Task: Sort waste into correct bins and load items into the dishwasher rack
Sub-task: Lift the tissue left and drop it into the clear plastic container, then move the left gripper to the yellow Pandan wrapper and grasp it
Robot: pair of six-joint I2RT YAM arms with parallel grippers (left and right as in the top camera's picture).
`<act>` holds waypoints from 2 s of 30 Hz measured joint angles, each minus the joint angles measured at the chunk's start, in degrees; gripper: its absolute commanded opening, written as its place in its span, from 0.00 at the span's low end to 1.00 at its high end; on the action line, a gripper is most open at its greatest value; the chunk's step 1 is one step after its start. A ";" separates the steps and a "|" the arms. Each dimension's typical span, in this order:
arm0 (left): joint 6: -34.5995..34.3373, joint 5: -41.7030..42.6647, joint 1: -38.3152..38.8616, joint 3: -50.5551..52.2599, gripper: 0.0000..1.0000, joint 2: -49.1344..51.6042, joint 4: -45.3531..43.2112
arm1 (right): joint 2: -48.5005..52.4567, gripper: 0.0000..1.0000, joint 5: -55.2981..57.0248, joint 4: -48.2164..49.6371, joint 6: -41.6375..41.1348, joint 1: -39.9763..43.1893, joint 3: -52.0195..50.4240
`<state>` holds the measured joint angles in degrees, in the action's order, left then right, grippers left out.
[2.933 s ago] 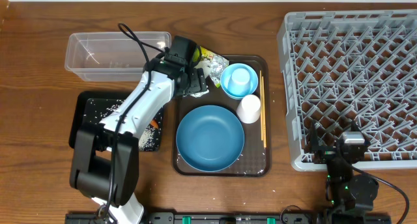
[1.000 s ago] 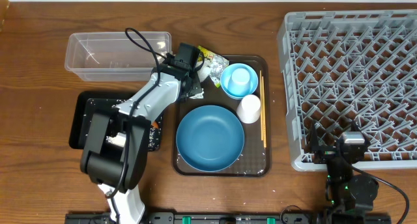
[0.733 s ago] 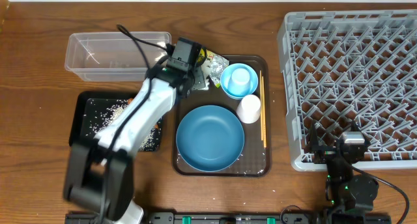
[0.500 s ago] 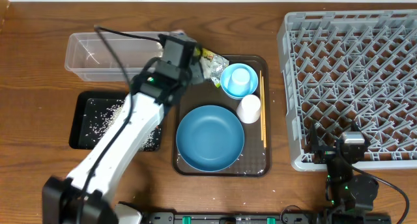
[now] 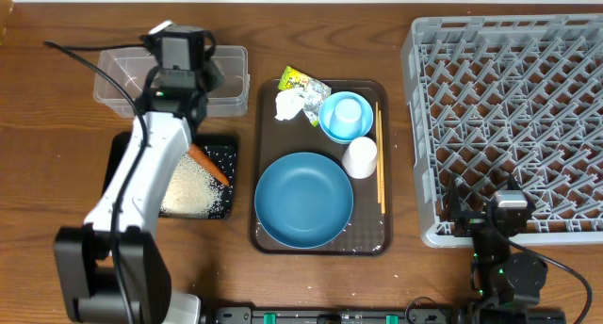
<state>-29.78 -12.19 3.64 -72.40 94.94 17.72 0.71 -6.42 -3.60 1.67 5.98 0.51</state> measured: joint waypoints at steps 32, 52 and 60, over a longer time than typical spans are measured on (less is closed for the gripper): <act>11.56 15.58 18.14 -0.79 0.79 11.37 -0.46 | 0.00 0.99 0.00 -0.02 0.02 0.00 0.00; 22.10 11.10 18.14 -1.29 0.44 21.73 -7.89 | 0.00 0.99 0.00 -0.02 0.02 0.00 0.00; 22.16 10.60 18.23 -1.46 0.06 21.05 -8.02 | 0.00 0.99 0.00 0.00 0.02 0.00 0.00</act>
<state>-7.62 -1.58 21.87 -73.87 115.98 9.69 0.71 -6.42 -3.60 1.69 5.98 0.51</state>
